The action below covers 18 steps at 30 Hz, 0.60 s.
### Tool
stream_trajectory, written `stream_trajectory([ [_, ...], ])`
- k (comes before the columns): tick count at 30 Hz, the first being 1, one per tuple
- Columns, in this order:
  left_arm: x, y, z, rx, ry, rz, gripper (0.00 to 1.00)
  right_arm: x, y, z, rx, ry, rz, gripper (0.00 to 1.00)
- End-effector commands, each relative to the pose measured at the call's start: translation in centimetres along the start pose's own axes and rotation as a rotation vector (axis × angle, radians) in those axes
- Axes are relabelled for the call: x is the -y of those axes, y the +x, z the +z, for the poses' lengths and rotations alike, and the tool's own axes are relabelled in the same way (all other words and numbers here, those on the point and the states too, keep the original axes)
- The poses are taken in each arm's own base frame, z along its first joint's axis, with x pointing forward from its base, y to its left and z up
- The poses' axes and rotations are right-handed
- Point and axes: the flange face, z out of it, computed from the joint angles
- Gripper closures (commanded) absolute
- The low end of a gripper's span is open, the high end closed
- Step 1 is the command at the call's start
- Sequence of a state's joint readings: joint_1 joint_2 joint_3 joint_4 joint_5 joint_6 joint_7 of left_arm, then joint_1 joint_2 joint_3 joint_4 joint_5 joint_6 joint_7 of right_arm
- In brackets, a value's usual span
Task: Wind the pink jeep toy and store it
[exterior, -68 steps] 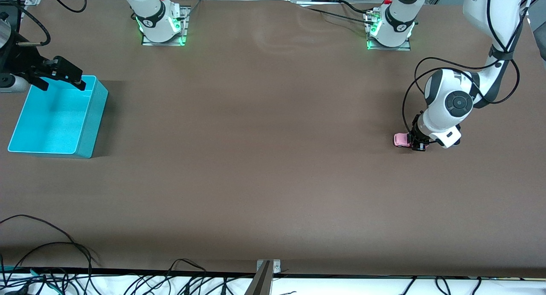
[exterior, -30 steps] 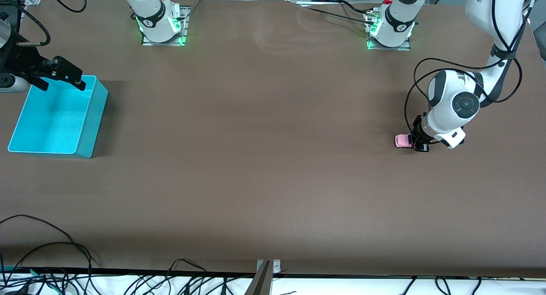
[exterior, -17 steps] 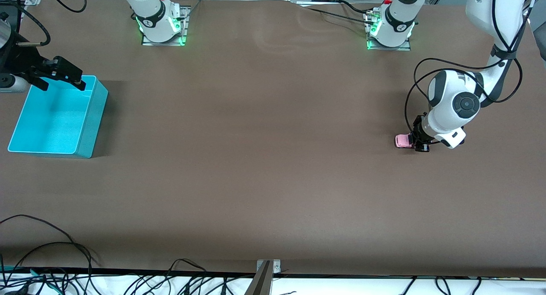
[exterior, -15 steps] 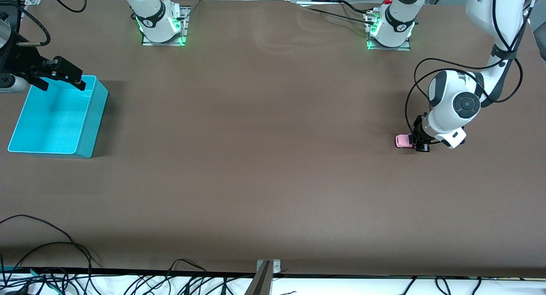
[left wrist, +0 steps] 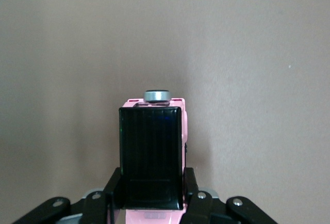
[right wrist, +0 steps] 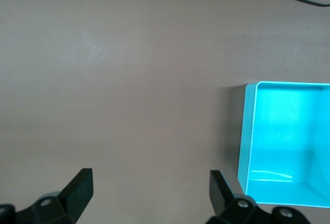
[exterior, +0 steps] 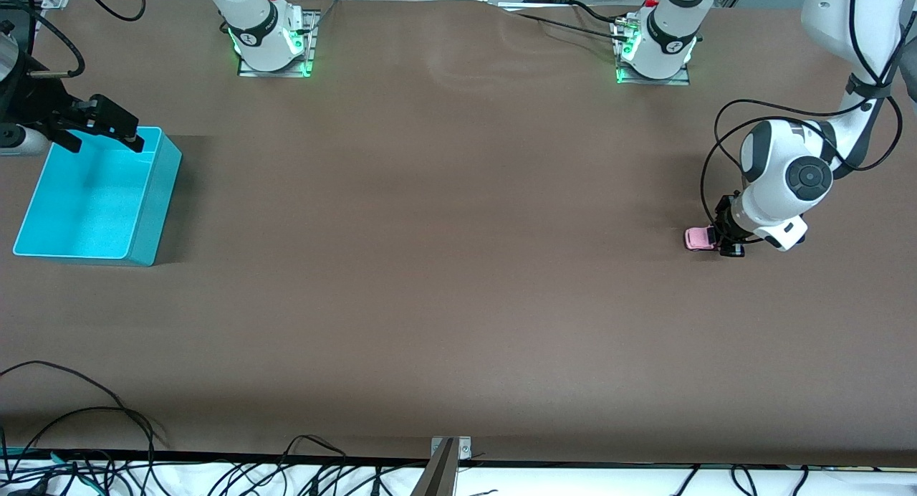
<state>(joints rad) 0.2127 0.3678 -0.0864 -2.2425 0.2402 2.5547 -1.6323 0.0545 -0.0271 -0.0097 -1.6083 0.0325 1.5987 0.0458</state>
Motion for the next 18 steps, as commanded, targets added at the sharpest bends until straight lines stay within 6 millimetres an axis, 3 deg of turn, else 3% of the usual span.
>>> stream_trajectory([
  [1, -0.5, 1.8, 2.3, -0.022, 0.007, 0.029, 0.83, -0.1, -0.5, -0.2, 0.003, 0.011, 0.002, 0.00],
  [10, -0.9, 2.4, 2.7, -0.022, 0.008, 0.019, 0.83, -0.1, -0.5, -0.2, 0.003, 0.011, 0.002, 0.00],
  [18, -0.9, 4.4, 3.1, -0.038, 0.010, 0.015, 0.83, -0.1, -0.5, -0.2, 0.003, 0.011, 0.002, 0.00],
])
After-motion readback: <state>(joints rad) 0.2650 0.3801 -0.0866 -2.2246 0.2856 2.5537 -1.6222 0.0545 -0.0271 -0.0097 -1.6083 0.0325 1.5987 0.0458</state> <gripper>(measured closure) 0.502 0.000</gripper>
